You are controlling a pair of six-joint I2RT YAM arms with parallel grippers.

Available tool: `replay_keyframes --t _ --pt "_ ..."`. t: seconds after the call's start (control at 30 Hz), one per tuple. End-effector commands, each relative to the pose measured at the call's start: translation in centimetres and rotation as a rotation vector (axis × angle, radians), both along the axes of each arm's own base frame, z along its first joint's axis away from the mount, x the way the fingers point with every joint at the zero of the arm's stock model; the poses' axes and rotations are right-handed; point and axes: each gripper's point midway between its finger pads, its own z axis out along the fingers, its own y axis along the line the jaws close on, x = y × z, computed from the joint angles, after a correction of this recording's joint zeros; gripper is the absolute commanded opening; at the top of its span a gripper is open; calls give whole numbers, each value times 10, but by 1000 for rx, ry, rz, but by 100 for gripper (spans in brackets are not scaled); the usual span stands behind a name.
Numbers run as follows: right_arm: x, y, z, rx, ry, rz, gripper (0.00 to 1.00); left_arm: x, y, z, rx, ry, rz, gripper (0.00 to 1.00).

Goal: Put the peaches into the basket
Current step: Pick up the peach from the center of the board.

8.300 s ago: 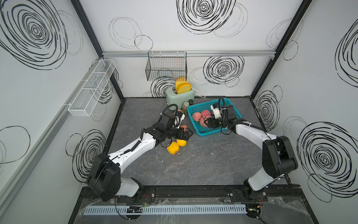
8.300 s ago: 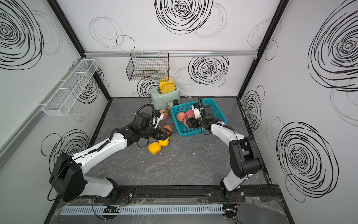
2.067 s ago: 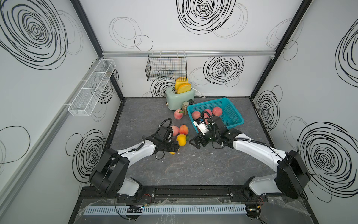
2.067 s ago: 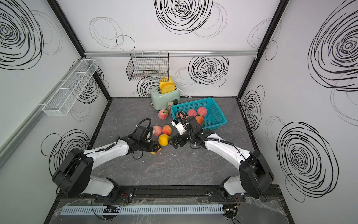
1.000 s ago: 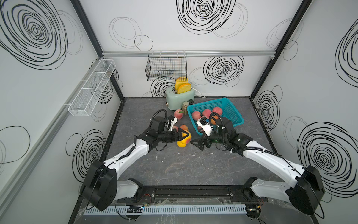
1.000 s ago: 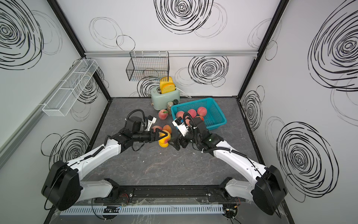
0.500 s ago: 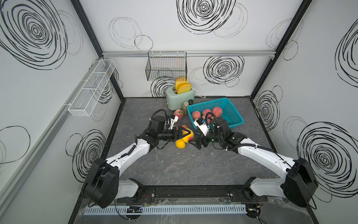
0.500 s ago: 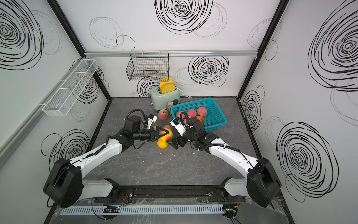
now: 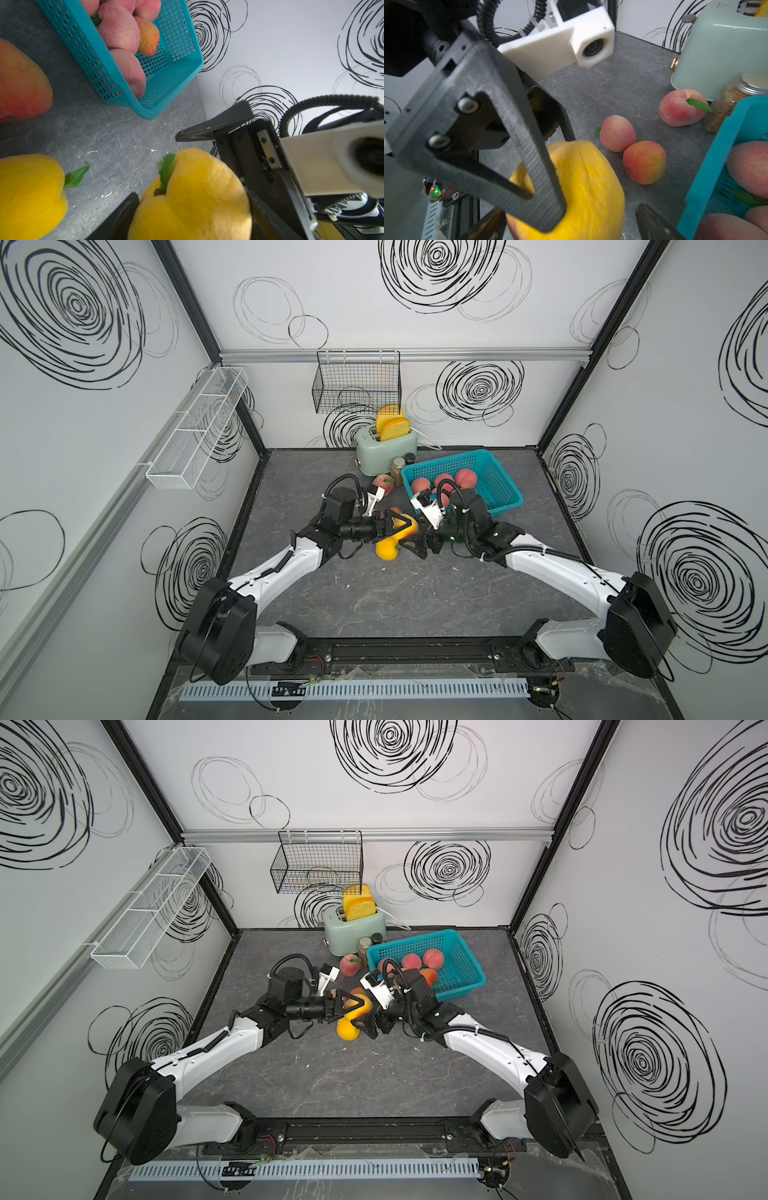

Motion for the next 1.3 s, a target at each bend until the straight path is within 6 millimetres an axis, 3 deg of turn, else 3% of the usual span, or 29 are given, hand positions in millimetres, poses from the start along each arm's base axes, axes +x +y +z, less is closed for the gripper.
replay_keyframes --t 0.0,0.43,0.6,0.87,1.13,1.27 --pt "3 9 18 42 -48 25 100 -6 -9 8 -45 -17 -42 78" --pt "1 12 16 42 -39 51 90 -10 -16 13 -66 -20 -63 78" --pt "1 12 15 43 -39 52 77 -9 -17 16 -71 -23 -64 78" --pt "2 11 17 40 -47 42 68 -8 -18 17 -74 -25 -63 78" --pt "11 1 16 22 -54 2 68 -6 -15 19 -59 -43 -60 97" --pt "25 -14 14 -4 -51 -53 68 0 -8 15 -27 -53 -32 99"
